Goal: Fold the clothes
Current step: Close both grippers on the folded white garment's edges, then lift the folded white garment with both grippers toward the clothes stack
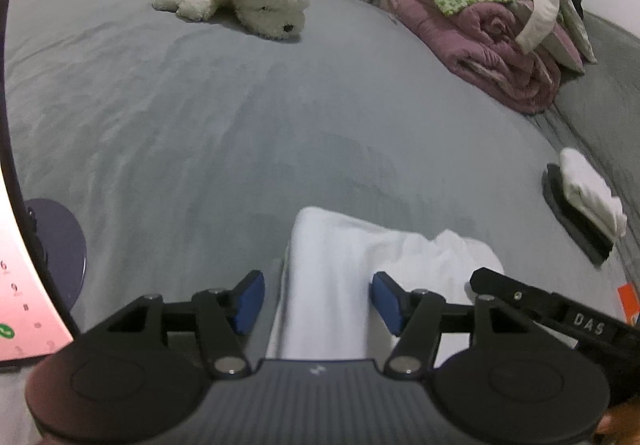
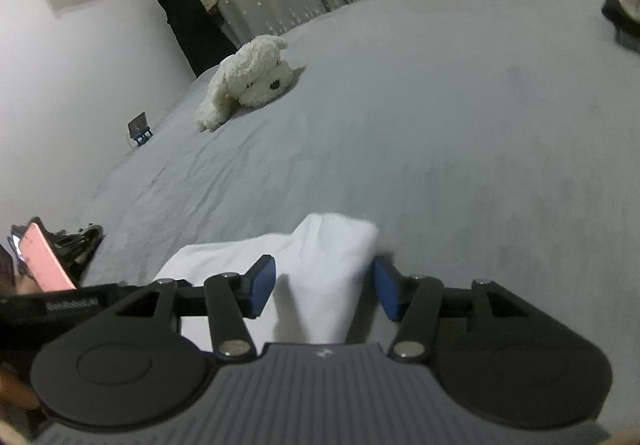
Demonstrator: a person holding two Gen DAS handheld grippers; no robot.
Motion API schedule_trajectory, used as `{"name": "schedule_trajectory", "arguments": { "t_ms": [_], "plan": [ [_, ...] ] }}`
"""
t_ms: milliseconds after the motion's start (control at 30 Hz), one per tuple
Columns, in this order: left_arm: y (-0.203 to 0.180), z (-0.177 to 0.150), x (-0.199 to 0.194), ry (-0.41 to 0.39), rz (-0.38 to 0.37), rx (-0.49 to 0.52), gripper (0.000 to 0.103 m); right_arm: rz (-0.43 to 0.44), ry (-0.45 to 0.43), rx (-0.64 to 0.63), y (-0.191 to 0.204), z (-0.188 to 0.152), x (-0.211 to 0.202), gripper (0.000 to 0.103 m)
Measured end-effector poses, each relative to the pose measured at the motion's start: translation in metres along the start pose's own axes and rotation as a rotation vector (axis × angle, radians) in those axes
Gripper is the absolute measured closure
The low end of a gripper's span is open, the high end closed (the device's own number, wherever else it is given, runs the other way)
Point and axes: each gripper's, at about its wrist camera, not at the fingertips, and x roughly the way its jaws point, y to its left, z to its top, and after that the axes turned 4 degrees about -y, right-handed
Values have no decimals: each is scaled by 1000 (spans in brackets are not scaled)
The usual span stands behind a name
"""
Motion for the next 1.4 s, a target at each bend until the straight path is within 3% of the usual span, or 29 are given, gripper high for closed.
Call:
{"name": "schedule_trajectory", "arguments": {
  "t_ms": [167, 300, 333, 400, 467, 567, 700, 933, 1200, 1400],
  "plan": [
    [-7, -4, 0, 38, -22, 70, 41, 24, 28, 69, 0, -5, -6, 46],
    [-1, -4, 0, 45, -49, 36, 43, 42, 41, 103, 2, -9, -7, 46],
    [2, -5, 1, 42, -60, 2, 48, 45, 44, 101, 3, -10, -6, 48],
    [10, -6, 2, 30, -72, -66, 58, 42, 51, 78, 8, -13, -2, 64],
    [10, -7, 0, 12, -72, -107, 76, 36, 55, 68, 13, -13, -1, 74],
    [7, -8, -5, -19, -65, -146, 83, 43, 43, 87, 16, -10, -2, 80],
    [1, -9, -13, -63, -55, -194, 84, 55, -8, 72, 23, -3, -11, 82],
    [-21, -9, -37, -185, -41, -189, 85, 82, -98, 4, 33, 14, -29, 83],
    [-41, 1, -57, -313, -55, -151, 85, 136, -150, 61, 26, 36, -46, 83],
    [-69, 18, -59, -329, -32, -116, 85, 132, -218, 34, 28, 52, -61, 83]
  ]
}}
